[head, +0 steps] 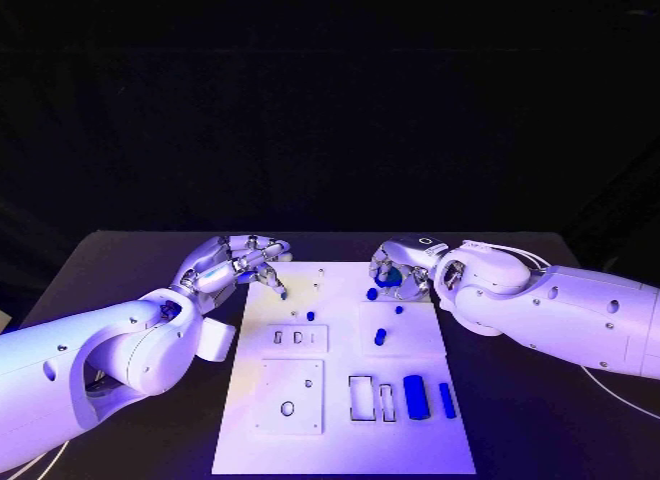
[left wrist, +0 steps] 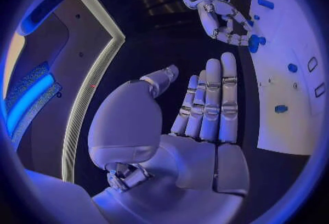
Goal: Assemble the parts on the task board
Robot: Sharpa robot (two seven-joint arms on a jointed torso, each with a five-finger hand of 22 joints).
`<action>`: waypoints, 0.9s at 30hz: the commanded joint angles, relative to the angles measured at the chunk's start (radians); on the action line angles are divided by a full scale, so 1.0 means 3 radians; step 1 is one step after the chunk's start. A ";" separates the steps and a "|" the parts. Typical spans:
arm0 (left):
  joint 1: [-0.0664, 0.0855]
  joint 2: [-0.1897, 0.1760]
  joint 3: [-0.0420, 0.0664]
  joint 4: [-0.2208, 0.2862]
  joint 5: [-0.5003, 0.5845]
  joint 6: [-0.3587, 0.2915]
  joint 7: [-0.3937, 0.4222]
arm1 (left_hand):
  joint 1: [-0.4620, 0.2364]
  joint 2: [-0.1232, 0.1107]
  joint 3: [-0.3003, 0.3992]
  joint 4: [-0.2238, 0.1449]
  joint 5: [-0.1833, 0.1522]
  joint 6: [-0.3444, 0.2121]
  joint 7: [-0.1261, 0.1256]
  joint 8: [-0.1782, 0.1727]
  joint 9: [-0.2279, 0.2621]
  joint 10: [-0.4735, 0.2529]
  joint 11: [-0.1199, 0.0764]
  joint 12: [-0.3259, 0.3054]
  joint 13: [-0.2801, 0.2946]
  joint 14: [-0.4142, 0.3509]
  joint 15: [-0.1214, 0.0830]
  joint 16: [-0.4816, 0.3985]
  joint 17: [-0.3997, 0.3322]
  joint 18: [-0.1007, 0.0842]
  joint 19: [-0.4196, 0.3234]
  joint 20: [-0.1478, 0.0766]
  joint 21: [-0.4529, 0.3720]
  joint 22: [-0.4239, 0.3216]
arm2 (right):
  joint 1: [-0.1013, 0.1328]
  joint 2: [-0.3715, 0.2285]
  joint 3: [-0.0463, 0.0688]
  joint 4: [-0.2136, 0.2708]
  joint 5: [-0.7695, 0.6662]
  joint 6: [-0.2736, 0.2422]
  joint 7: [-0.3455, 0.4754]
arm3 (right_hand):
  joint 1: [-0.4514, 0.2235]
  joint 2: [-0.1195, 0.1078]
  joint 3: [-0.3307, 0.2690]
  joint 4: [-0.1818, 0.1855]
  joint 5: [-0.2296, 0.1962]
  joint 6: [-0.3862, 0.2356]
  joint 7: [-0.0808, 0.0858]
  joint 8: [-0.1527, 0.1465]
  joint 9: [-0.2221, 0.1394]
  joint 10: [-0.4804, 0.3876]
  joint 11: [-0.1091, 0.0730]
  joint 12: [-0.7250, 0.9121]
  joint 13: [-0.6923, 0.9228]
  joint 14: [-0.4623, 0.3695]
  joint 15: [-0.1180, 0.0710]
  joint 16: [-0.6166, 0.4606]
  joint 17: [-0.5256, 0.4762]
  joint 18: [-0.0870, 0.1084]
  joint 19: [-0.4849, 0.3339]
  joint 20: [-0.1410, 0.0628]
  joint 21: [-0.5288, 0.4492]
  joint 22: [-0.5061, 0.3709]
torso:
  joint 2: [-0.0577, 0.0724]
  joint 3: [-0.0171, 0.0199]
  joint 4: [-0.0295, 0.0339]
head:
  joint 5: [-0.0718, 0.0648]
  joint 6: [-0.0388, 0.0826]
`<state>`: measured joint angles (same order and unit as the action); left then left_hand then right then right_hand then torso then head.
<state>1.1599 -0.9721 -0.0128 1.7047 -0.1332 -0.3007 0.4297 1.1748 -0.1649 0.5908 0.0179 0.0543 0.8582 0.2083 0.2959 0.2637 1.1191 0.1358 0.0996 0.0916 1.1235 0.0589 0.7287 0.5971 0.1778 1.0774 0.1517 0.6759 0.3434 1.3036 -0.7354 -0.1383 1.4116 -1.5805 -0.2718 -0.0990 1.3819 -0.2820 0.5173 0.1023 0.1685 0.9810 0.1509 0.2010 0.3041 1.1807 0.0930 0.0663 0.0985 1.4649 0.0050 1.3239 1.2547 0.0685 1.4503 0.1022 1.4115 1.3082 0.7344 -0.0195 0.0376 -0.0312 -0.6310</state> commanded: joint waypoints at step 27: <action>0.0011 -0.0014 0.0019 0.0027 -0.0014 0.0087 -0.0012 | -0.0017 -0.0016 0.0026 -0.0005 0.0007 -0.0018 0.0000 -0.0021 0.0011 0.0006 0.0003 -0.0027 0.0004 -0.0029 0.0003 0.0021 0.0014 0.0008 -0.0010 -0.0011 0.0063 0.0032 | -0.0002 0.0137 -0.0032 -0.0079 -0.0198 0.0225 -0.0173 | -0.0062 0.0022 -0.0007 0.0079 -0.0022 0.0011 -0.0019 0.0006 0.0043 -0.0013 -0.0014 -0.0007 0.0004 0.0187 0.0018 0.0062 0.0022 -0.0077 0.0038 0.0005 0.0067 0.0158 | 0.0045 -0.0006 0.0010 | 0.0014 -0.0052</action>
<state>1.1611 -0.9769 -0.0082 1.7091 -0.1346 -0.2944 0.4212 1.1748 -0.1649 0.5933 0.0153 0.0543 0.8582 0.2084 0.2959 0.2656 1.1190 0.1359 0.0959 0.0916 1.1218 0.0610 0.7286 0.6004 0.1777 1.0775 0.1518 0.6922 0.3525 1.3033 -0.6967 -0.1475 1.3875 -1.6195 -0.2284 -0.1454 1.3696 -0.2775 0.5173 0.1215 0.1685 0.9794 0.1493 0.2011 0.3164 1.1808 0.0930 0.0663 0.0986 1.4648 0.0051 1.3391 1.2598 0.0531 1.4576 0.1021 1.4270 1.3078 0.7466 -0.0217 0.0409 -0.0282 -0.6443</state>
